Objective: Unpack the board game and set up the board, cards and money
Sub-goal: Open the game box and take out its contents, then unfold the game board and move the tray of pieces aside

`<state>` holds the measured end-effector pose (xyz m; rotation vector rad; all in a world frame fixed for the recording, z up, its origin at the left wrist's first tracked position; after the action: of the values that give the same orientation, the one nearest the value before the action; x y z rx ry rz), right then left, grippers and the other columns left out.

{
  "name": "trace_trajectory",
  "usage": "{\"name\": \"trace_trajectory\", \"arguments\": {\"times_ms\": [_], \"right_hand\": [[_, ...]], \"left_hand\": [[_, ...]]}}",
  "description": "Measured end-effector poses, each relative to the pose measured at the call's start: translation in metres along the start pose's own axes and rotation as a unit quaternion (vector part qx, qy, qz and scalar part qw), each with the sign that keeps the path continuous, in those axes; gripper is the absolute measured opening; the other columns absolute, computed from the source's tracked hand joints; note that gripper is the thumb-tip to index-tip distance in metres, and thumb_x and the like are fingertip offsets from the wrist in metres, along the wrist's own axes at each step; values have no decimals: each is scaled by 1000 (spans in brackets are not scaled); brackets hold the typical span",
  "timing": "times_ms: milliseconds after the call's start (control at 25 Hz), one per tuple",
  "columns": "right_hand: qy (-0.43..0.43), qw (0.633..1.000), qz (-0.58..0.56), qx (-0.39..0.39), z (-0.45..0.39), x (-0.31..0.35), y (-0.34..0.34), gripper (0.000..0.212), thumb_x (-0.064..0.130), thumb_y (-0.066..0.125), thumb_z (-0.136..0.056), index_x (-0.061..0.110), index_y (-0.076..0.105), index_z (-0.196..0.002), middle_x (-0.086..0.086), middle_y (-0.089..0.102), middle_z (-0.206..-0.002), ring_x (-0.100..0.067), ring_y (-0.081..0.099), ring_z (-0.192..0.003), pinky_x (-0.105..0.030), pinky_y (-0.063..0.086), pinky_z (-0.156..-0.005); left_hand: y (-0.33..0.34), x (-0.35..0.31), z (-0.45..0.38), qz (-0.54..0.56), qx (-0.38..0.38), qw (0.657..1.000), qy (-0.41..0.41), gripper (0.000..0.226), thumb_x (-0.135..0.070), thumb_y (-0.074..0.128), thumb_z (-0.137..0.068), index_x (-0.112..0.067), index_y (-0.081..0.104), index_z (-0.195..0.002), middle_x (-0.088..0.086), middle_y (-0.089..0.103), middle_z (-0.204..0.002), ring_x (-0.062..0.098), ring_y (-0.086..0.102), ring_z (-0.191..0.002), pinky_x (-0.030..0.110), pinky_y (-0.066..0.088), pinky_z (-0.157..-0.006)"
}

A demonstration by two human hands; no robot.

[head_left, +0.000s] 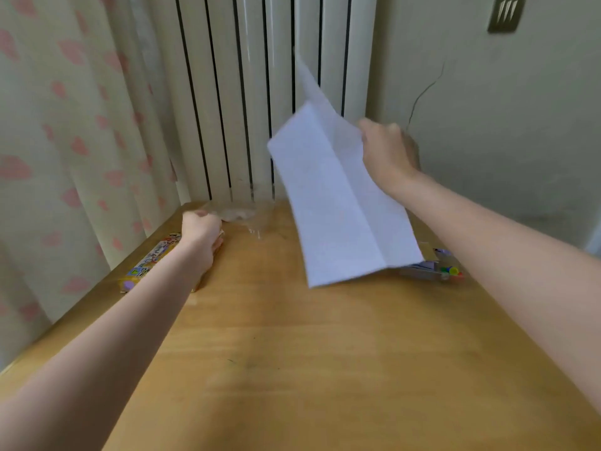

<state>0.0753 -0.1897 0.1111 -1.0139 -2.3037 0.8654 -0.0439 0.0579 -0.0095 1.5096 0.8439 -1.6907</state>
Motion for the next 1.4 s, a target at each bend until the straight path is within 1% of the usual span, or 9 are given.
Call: {"name": "trace_trajectory", "arguments": {"times_ms": [80,200,320,480,600,800,960,1200,1400], "right_hand": [[-117,986,60,-107,-2,15,-11,32,0,36,-85,11,56,-108,-16,57,-80,-35,57,-74,-28,28,-54],[-323,914,156,-191,21,42,5,24,10,51,-76,16,70,-89,-4,54,-51,-21,55,-43,-11,8,-44],[-454,882,108,-67,73,51,59,21,8,76,-63,14,69,-81,-3,55,-52,-20,55,-43,-15,17,-40],[-510,846,106,109,139,57,98,18,24,70,-76,19,67,-94,-2,66,-72,-21,64,-63,-22,29,-45],[-459,841,65,279,162,59,106,32,35,38,-97,14,55,-114,-7,62,-100,-27,60,-93,-32,39,-62],[-193,910,-49,364,137,35,112,37,45,40,-95,16,61,-98,-4,64,-95,-22,61,-92,-33,47,-73],[82,915,138,371,111,-30,118,45,30,49,-92,11,41,-132,-13,33,-140,-38,36,-127,-41,37,-99],[257,913,-29,314,106,-43,104,57,5,62,-84,6,36,-135,-21,33,-138,-36,49,-119,-33,44,-89],[148,952,-40,265,36,-7,40,36,1,54,-87,2,57,-122,-15,57,-126,-29,53,-117,-27,44,-86]], "left_hand": [[-3,-27,5,43,-41,994,93,42,-5,37,-91,-9,40,-133,10,51,-122,15,52,-82,28,47,-76],[-19,-62,29,16,-136,947,291,37,-4,34,-89,-3,42,-126,6,45,-117,15,46,-101,20,36,-89],[-32,-61,43,-83,-158,895,410,35,2,35,-85,3,46,-117,7,40,-108,17,44,-92,21,35,-85],[-31,-16,31,-237,-43,901,360,35,0,42,-88,-4,51,-121,17,54,-122,28,53,-109,30,38,-93],[-12,16,34,-455,165,827,286,43,-6,43,-95,-12,42,-138,11,46,-140,24,49,-122,27,38,-93],[15,65,41,-646,360,651,171,56,-37,41,-98,-20,22,-149,3,26,-153,22,29,-139,35,26,-112],[5,78,33,-699,374,595,131,70,-45,45,-95,-21,11,-151,0,13,-158,22,24,-142,36,25,-113],[10,66,40,-724,365,565,153,74,-41,55,-91,-19,16,-149,3,24,-154,22,29,-139,36,28,-111],[65,-24,74,-609,130,562,544,84,-27,60,-86,-19,7,-150,4,3,-159,23,11,-145,42,19,-113]]}}
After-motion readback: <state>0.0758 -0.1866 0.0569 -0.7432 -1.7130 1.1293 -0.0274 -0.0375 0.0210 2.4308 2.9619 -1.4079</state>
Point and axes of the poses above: each hand's wrist, its own z-axis away from the middle knuckle, its own y-axis out of the palm, x = y × z, the point moved 3 cm from there along -z, towards the middle knuckle
